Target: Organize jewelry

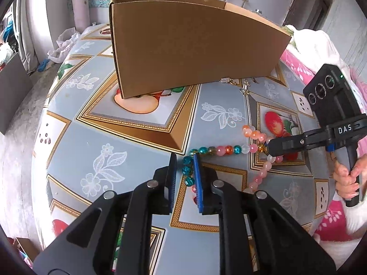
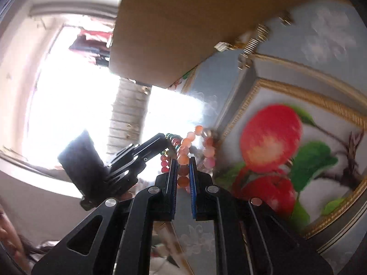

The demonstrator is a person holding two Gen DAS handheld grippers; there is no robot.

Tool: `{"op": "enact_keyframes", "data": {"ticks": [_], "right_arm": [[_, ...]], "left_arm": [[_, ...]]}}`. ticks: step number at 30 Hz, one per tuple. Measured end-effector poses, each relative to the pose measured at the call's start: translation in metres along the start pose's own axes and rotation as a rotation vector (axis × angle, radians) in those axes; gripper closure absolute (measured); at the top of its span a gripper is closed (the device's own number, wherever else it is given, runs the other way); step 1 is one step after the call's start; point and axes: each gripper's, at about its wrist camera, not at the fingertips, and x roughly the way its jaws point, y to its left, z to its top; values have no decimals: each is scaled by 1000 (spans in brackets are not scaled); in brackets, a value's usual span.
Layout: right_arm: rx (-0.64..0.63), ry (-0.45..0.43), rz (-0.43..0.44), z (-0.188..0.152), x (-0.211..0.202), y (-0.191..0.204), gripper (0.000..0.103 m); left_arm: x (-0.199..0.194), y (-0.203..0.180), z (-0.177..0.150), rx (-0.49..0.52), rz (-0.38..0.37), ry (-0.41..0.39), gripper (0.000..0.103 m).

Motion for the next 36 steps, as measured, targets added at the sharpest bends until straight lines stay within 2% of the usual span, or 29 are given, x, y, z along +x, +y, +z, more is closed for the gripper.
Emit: {"op": "enact_keyframes", "data": {"ticks": [5, 10, 14, 16, 18, 20, 22, 23, 26, 29, 32, 33, 34, 36], "right_arm": [[67, -28, 119, -2, -15, -18, 92], [139, -52, 245, 8, -28, -36, 80], [154, -56, 277, 9, -24, -37, 76], [136, -55, 250, 10, -37, -38, 76], [89, -47, 175, 8, -37, -29, 76], [15, -38, 59, 9, -36, -15, 75], [-48, -40, -29, 11, -35, -5, 70], [-72, -46, -57, 9, -36, 0, 65], [-119, -63, -135, 11, -44, 8, 62], [-142, -61, -245, 14, -45, 7, 62], [-147, -65, -245, 15, -37, 11, 62], [-145, -69, -246, 17, -36, 7, 62], [-143, -72, -245, 18, -39, 6, 62], [-143, -74, -244, 16, -31, 10, 62]], "left_arm": [[0, -7, -1, 36, 7, 9, 85], [0, -14, -2, 72, 29, 13, 80], [-1, -18, -5, 95, 36, 23, 75], [-1, -21, -6, 127, 62, 28, 71], [-3, -25, -8, 147, 91, 25, 69], [-7, -27, -9, 141, 73, 22, 69], [-12, -27, -9, 107, 4, 18, 69], [-14, -27, -9, 70, -66, 26, 69], [-9, -27, -5, -13, -209, 42, 69], [5, -25, 0, -82, -273, 58, 72], [14, -28, 2, -104, -308, 62, 74], [16, -29, 3, -108, -313, 64, 79], [18, -31, 5, -110, -324, 70, 93], [16, -35, 6, -95, -320, 64, 102]]}}
